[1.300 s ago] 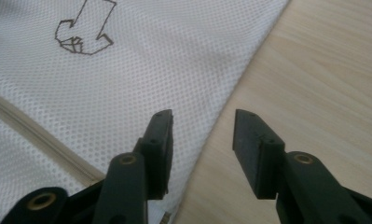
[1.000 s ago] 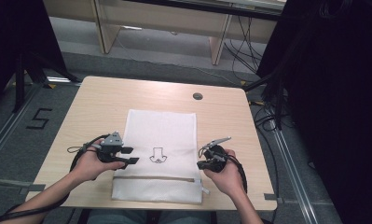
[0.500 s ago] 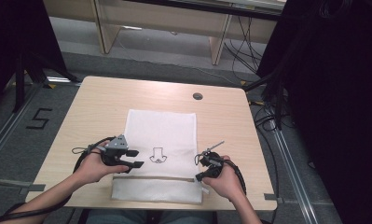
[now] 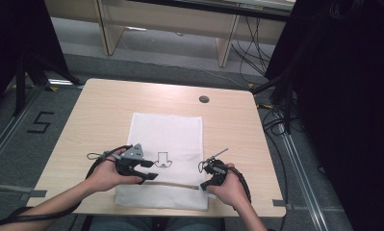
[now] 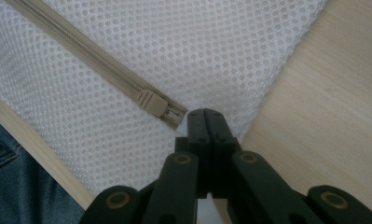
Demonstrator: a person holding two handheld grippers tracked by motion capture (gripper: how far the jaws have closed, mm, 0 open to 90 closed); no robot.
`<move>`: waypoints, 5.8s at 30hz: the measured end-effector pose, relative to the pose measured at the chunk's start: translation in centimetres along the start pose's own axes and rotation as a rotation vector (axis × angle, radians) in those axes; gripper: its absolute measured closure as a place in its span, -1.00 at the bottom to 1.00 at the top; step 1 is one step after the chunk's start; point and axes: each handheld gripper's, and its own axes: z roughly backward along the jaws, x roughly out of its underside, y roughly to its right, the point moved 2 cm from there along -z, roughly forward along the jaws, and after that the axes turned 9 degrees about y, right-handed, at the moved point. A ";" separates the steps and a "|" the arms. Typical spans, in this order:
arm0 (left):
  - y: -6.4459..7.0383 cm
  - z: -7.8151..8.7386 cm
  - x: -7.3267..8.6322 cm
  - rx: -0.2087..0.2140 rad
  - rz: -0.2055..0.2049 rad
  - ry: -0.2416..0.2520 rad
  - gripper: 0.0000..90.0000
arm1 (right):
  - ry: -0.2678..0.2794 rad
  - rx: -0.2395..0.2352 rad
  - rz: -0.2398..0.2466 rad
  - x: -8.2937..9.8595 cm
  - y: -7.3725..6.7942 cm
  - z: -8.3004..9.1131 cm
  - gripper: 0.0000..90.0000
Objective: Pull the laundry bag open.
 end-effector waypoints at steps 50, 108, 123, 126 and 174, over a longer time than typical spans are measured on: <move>5.0 -9.8 -2.8 0.160 -0.136 -0.074 0.42 | 0.000 0.022 0.013 0.0 -0.3 -0.1 1.00; 5.7 -11.8 -3.5 0.179 -0.098 -0.118 0.82 | -0.007 0.032 0.028 -0.1 -0.5 -0.1 1.00; 5.7 -11.2 -3.6 0.166 -0.142 -0.142 0.82 | -0.012 0.031 0.031 -0.1 -0.5 -0.1 1.00; 5.7 -11.1 -3.7 0.166 -0.167 -0.150 0.82 | -0.013 0.030 0.034 -0.1 -0.5 -0.1 1.00; 5.2 -8.7 -3.0 0.153 -0.170 -0.143 0.82 | -0.007 0.034 0.024 0.0 -0.5 -0.1 1.00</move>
